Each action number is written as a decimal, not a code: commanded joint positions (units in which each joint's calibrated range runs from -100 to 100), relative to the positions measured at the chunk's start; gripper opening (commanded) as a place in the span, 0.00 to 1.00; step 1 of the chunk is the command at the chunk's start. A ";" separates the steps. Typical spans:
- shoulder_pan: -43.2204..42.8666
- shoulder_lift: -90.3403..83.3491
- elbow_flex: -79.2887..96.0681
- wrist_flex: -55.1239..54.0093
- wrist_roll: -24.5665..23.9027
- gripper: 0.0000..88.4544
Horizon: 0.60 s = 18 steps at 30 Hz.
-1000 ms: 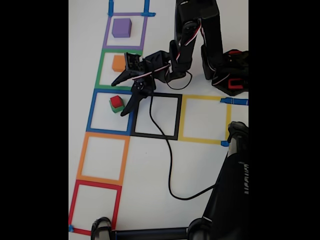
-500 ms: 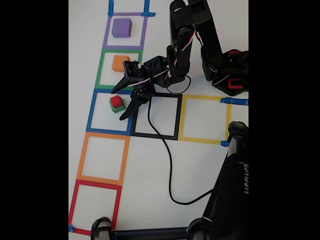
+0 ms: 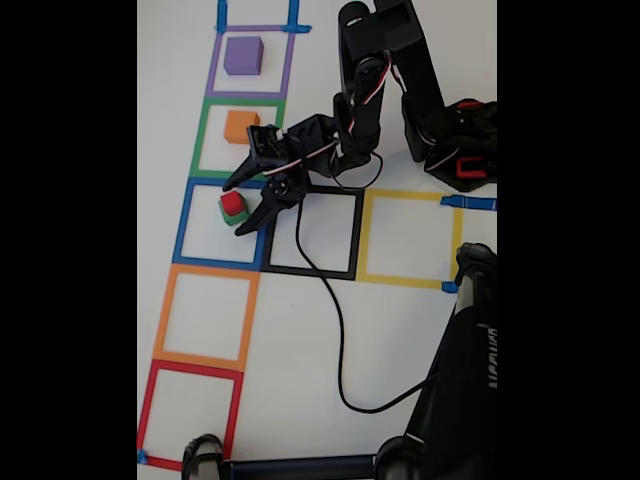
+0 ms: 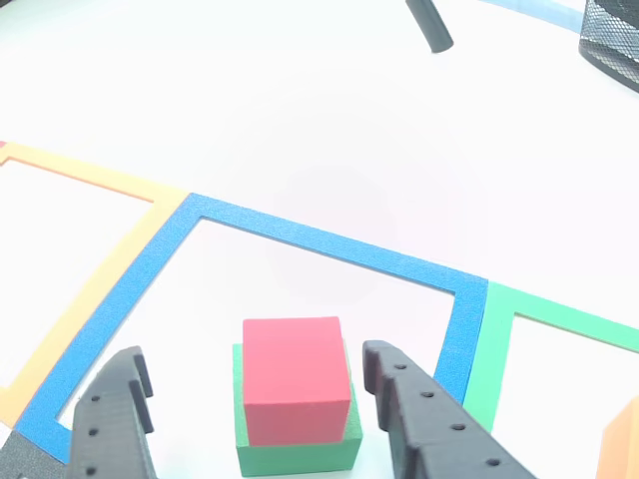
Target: Tower of hanoi
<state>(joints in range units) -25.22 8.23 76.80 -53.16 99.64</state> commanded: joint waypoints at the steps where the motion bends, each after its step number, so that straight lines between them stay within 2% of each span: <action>1: -0.96 -0.44 -1.17 -1.09 0.36 0.22; 7: -1.05 -0.44 -0.71 -1.01 0.36 0.14; 18: -1.34 -1.97 1.01 -1.01 0.36 0.08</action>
<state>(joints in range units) -25.69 8.23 77.25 -53.16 99.64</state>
